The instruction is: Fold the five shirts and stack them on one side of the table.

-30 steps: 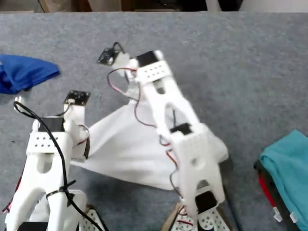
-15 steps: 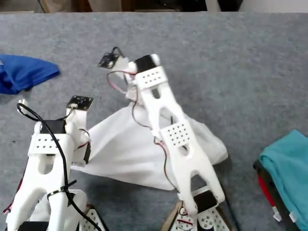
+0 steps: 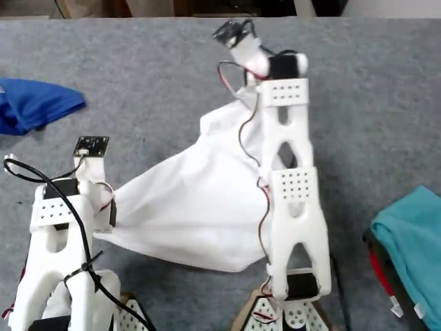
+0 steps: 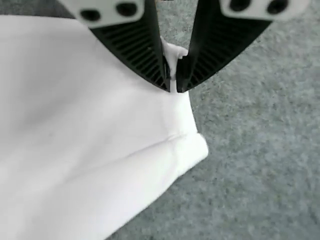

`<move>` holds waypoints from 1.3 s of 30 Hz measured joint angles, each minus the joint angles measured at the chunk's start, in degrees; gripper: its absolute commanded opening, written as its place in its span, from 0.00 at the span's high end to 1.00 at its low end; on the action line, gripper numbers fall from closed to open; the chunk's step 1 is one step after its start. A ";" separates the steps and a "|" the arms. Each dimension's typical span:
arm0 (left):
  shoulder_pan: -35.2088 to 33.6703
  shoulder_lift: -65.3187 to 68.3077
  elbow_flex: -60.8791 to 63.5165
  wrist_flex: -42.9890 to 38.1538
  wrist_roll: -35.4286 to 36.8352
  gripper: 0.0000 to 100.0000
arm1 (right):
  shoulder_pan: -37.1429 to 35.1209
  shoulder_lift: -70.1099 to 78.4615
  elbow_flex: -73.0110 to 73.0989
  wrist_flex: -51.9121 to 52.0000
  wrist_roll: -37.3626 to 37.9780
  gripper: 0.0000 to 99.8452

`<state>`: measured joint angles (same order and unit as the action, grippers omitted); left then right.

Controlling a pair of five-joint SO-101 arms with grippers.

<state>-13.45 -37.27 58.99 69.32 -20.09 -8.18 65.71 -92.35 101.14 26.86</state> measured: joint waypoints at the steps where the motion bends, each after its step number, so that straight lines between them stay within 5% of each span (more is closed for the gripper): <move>1: 0.00 0.00 0.00 -0.35 0.00 0.98 | 0.79 -0.62 0.00 0.00 0.00 1.00; 11: 0.00 0.00 0.18 -3.87 0.00 0.98 | 11.69 1.76 0.00 -6.51 -4.13 1.00; 18: 0.00 0.00 0.18 -3.34 0.00 0.76 | 10.81 12.22 0.00 -8.09 -4.48 1.00; 28: 0.00 0.26 -13.71 0.44 9.49 0.74 | 10.11 13.54 0.00 -8.62 -4.48 1.00; 39: 0.00 27.52 -20.48 -8.62 17.93 0.78 | 10.11 13.54 0.00 -8.62 -4.48 1.00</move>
<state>-13.45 -9.76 38.51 60.70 -2.15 1.93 79.25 -92.35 92.53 22.37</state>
